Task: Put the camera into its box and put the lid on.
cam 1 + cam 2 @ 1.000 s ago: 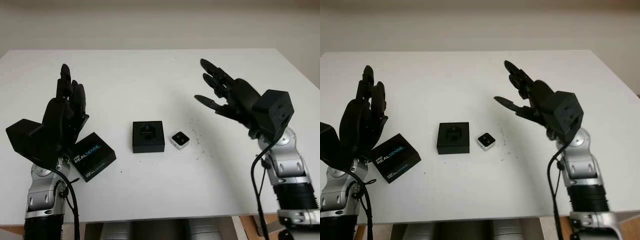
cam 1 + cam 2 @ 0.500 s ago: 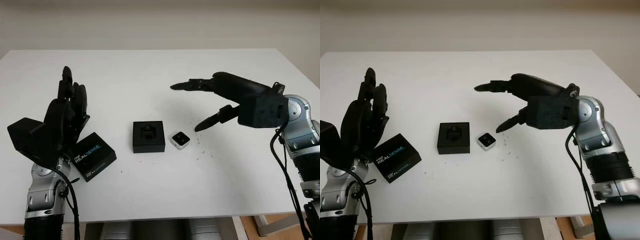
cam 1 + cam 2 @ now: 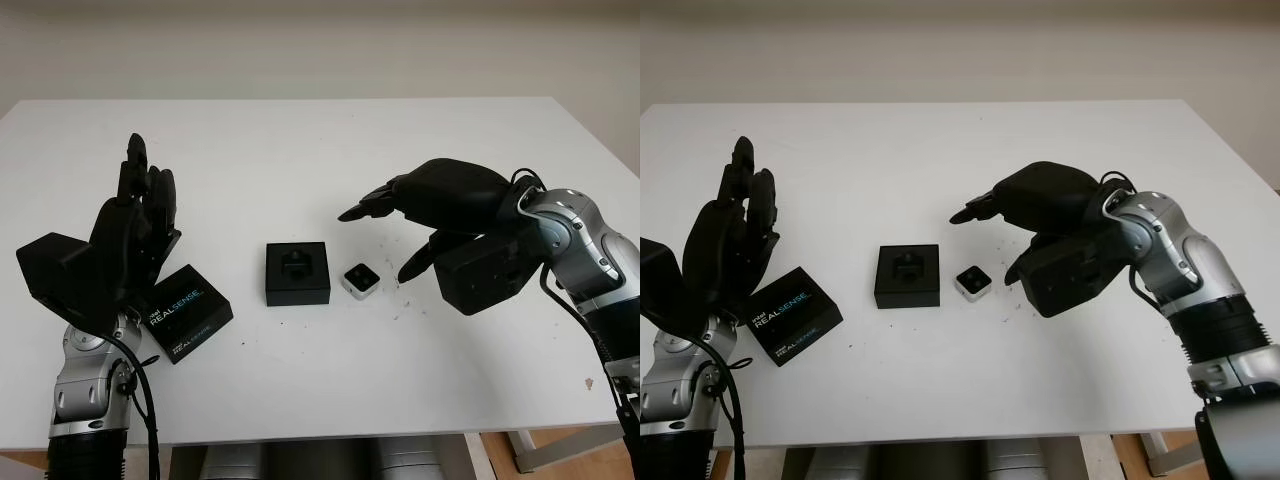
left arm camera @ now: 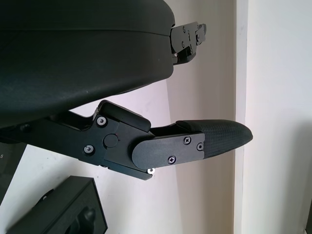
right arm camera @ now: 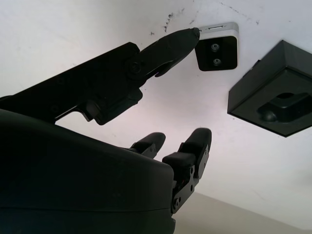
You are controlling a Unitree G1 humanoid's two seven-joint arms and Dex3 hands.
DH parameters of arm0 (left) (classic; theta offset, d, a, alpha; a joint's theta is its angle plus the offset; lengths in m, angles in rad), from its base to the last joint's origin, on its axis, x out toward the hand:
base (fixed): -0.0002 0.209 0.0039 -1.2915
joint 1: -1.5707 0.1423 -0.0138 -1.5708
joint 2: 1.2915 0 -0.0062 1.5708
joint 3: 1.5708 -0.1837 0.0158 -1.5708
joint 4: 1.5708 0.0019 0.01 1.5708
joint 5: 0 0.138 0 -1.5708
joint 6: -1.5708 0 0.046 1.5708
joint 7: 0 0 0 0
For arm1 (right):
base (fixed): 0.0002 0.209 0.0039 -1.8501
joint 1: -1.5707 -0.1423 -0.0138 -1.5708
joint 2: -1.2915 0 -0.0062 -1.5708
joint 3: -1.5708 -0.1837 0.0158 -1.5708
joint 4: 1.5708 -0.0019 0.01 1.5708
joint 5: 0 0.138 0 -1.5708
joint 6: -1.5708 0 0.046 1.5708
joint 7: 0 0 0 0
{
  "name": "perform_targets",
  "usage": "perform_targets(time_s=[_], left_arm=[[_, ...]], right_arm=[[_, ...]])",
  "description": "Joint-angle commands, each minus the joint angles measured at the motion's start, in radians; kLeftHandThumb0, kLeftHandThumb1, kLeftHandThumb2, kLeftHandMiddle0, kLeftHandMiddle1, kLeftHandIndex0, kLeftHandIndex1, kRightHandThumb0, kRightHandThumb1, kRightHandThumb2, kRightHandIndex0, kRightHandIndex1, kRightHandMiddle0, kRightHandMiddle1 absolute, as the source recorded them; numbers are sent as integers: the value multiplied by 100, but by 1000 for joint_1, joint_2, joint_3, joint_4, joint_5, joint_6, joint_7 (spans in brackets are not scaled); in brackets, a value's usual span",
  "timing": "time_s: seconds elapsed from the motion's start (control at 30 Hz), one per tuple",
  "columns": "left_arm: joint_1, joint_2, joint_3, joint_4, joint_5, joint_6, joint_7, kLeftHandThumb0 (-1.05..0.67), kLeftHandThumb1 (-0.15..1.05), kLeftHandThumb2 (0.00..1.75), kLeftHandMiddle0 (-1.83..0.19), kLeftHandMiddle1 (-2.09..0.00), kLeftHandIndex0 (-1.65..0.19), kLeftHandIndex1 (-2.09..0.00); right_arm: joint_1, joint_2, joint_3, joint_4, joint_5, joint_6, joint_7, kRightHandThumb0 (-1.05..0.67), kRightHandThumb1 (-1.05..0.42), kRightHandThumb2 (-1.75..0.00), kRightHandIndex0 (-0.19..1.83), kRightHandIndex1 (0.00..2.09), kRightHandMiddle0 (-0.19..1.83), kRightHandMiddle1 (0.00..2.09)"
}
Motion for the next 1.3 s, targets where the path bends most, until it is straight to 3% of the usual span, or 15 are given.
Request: perform_targets(time_s=[0.0, 0.43, 0.6, 1.27], left_arm=[[-6, 8, -1, -18, 2, -2, -1, -83, 105, 55, 19, 0, 19, 0], [1, 9, -2, -26, 2, -1, -8, -83, 105, 56, 19, 0, 19, 0], [-1, 10, 0, -15, 2, -11, -17, -83, 105, 55, 19, 0, 19, 0], [3, 15, 2, -21, 4, -2, -19, -81, 105, 56, 19, 0, 19, 0]], right_arm=[[6, 6, 5, -3, -2, -10, -15, -62, -81, -5, 11, 103, 8, 109], [18, 6, 36, 63, -46, -98, -113, -69, -83, -6, 16, 105, 16, 101], [22, 7, 49, 73, -60, -112, -128, -71, -83, -5, 10, 117, 14, 98], [32, 30, 73, 137, -83, -131, -186, -66, -84, -6, 11, 117, 19, 92]])
